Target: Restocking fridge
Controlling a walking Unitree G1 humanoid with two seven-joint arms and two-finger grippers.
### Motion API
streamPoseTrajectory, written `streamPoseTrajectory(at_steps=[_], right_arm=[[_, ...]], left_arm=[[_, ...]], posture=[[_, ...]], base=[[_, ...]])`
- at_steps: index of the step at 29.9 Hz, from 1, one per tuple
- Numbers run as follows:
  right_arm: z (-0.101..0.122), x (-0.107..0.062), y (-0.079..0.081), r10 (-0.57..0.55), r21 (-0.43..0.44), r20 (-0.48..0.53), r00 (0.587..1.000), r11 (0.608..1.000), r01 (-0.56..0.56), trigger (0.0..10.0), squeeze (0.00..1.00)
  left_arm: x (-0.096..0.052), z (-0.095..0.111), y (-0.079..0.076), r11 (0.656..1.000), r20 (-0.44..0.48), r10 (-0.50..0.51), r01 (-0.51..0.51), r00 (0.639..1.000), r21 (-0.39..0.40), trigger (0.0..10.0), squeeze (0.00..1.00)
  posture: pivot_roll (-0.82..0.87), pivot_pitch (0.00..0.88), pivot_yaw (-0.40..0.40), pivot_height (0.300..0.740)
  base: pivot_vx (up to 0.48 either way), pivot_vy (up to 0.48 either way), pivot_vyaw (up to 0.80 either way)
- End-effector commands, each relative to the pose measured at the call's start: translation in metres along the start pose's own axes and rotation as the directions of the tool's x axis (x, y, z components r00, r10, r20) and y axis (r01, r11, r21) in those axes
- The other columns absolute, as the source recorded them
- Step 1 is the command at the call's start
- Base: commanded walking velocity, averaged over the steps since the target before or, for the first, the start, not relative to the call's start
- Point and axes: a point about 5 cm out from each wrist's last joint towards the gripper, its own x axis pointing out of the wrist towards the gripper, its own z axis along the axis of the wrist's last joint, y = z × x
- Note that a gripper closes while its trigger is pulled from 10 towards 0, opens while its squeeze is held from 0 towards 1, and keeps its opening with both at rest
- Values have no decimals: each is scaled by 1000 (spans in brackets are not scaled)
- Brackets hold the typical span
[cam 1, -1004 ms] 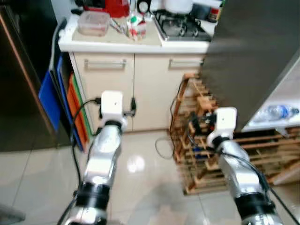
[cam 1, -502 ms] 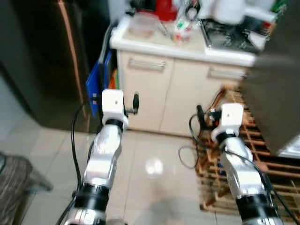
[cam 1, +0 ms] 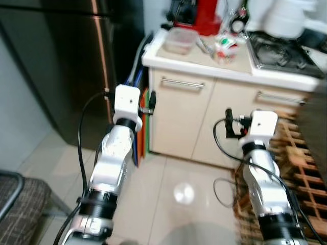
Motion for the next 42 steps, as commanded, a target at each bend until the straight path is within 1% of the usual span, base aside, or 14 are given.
streamPoseTrajectory(at_steps=[1, 10, 13, 14, 16, 18, 22, 34, 36, 37, 38, 39, 40, 42], right_arm=[[-1, -1, -12, -29, -22, -5, 1000, 999, 29, 10000, 35], [-5, 0, -12, -24, -30, -15, 1000, 999, 24, 10000, 35], [-7, -1, -15, -41, -42, -19, 999, 998, 40, 10000, 35], [-8, -1, -16, -45, -45, -21, 999, 998, 44, 10000, 35], [-9, -2, -15, -48, -34, -22, 999, 998, 47, 10000, 39], [-9, -2, -14, -44, -30, -16, 999, 999, 43, 10000, 39], [-8, 0, -13, -47, -25, -9, 999, 999, 47, 10000, 35], [-7, -3, -15, -43, -32, 3, 999, 999, 43, 10000, 39], [-5, -3, -16, -43, -39, 14, 999, 998, 44, 10000, 39], [3, -1, -15, -45, -21, 33, 998, 999, 45, 10000, 39], [18, 2, -10, -23, -10, 78, 997, 1000, 24, 10000, 35], [21, 3, -8, -17, -10, 90, 996, 1000, 18, 10000, 35], [30, 4, -5, 1, -18, 120, 993, 1000, 2, 10000, 35], [45, 4, -1, 36, -33, 172, 984, 999, -31, 10000, 35]], left_arm=[[3, 4, -9, 1000, 11, -27, 27, 1000, -14, 10000, 0], [4, 3, -11, 998, 10, -57, 57, 998, -8, 10000, 0], [4, 4, -16, 995, 20, -102, 102, 995, -13, 10000, 0], [4, 3, -17, 994, 12, -112, 112, 994, 0, 10000, 0], [4, -1, -15, 994, -11, -107, 107, 994, 10, 10000, 0], [4, -3, -15, 994, -18, -112, 112, 994, 0, 10000, 0], [4, -1, -16, 990, -10, -142, 142, 990, 10, 10000, 0], [7, 5, -10, 988, 23, -157, 157, 987, -2, 10000, 0], [8, 8, -9, 988, 31, -156, 156, 987, -2, 10000, 0], [9, 12, -8, 987, 50, -159, 160, 986, -1, 10000, 0], [9, 18, -8, 985, 76, -174, 173, 982, 23, 10000, 0], [9, 19, -8, 984, 82, -178, 177, 981, 29, 10000, 0], [10, 23, -9, 980, 83, -197, 195, 977, 37, 10000, 0], [16, 35, -8, 975, 79, -223, 224, 972, -2, 10000, 0]], posture=[[105, 0, -49, 740], [109, 0, -54, 740], [109, 0, -54, 740], [110, 0, -53, 740], [109, 0, -47, 740], [109, 0, -40, 740], [112, 0, -31, 740], [108, 0, -41, 740], [107, 0, -42, 740], [107, 0, -39, 740], [102, 0, -39, 740], [102, 0, -39, 740], [101, 0, -40, 740], [101, 0, -42, 740]], base=[[480, 0, 0], [480, 0, 0], [480, 0, 0], [480, 0, 0], [480, 0, 0], [480, 0, 0], [480, 0, 0], [480, 0, 0], [480, 0, 0], [480, 0, 0], [480, 0, 0], [480, 0, 0], [0, 0, 0], [0, 0, 0]])
